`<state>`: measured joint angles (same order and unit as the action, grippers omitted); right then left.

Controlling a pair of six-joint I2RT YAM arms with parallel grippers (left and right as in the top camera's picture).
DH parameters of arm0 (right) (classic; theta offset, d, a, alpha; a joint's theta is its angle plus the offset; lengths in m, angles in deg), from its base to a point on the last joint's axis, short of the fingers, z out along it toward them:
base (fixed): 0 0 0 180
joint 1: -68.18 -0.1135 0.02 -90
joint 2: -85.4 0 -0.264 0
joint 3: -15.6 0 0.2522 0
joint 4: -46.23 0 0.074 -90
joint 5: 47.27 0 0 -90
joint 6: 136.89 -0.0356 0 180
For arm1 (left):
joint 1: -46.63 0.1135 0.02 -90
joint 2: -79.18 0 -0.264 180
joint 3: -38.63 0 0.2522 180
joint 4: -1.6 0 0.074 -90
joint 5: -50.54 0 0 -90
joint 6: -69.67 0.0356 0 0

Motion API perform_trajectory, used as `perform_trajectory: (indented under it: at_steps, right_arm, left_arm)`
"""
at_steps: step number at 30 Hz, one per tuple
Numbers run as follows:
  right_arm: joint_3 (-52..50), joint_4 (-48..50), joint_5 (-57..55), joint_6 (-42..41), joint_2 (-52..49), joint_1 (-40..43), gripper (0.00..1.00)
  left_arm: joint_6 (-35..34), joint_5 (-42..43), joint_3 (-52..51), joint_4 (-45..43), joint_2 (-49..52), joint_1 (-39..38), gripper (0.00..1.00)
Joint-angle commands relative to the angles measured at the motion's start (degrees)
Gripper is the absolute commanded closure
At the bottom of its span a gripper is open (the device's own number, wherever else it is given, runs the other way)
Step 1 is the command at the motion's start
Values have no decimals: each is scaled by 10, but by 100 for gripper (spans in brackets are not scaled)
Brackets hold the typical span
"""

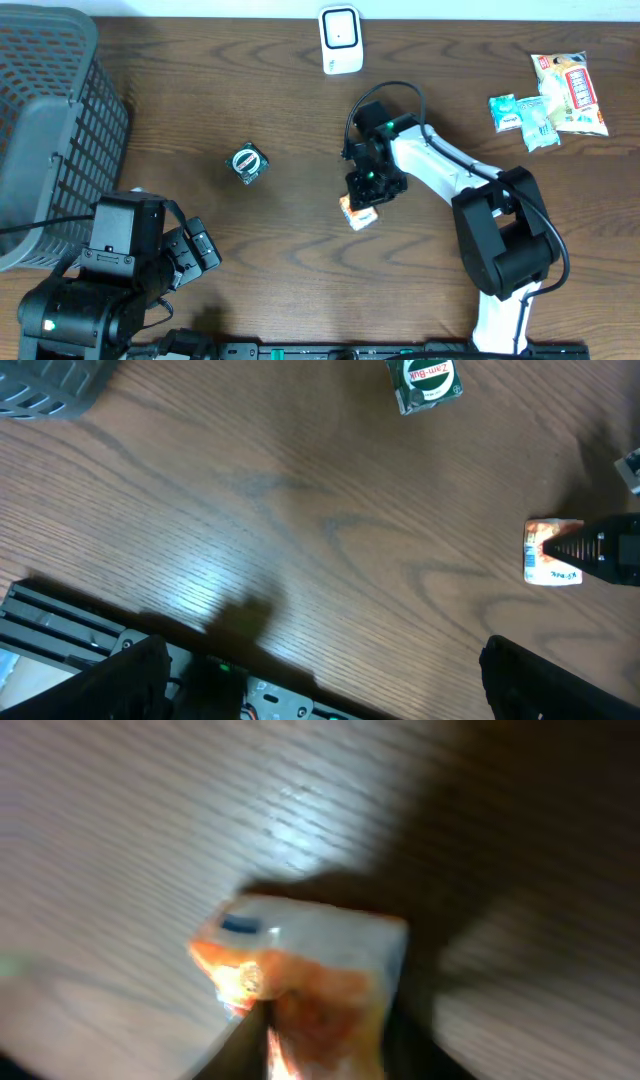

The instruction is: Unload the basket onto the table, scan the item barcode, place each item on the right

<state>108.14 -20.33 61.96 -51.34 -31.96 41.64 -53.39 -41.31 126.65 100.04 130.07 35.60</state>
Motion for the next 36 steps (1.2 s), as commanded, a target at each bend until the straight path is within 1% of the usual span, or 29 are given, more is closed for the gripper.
perform_trajectory:
  at_steps: [1, 4, 8, 11, 14, 19, 23, 29, 36]
  right_arm:
    - [-26, 17, 30, 4, -3, 11, 87]
    - [-31, 15, 30, -5, -3, 12, 99]
    - [-30, 13, 34, -35, -3, 12, 99]
    - [-30, 13, 76, -34, -3, 17, 99]
    - [-28, 14, 146, -18, 0, 30, 99]
    - [-27, 14, 335, 62, 18, 76, 99]
    - [-27, 22, 454, 86, 36, 115, 99]
    - [-27, 51, 550, 97, 63, 149, 99]
    - [-27, 104, 645, 96, 90, 157, 99]
  left_arm:
    - [-3, -3, 0, 1, 0, 0, 2]
    - [-3, -3, 0, 1, 0, 0, 2]
    - [-3, -3, 0, 1, 0, 0, 2]
    - [-2, -3, 0, 1, 0, 0, 2]
    - [-3, -3, 0, 1, 0, 0, 2]
    - [-3, -3, 0, 1, 0, 0, 2]
    - [-3, -3, 0, 1, 0, 0, 3]
    - [-3, -3, 0, 1, 0, 0, 2]
    - [-2, -3, 0, 1, 0, 0, 2]
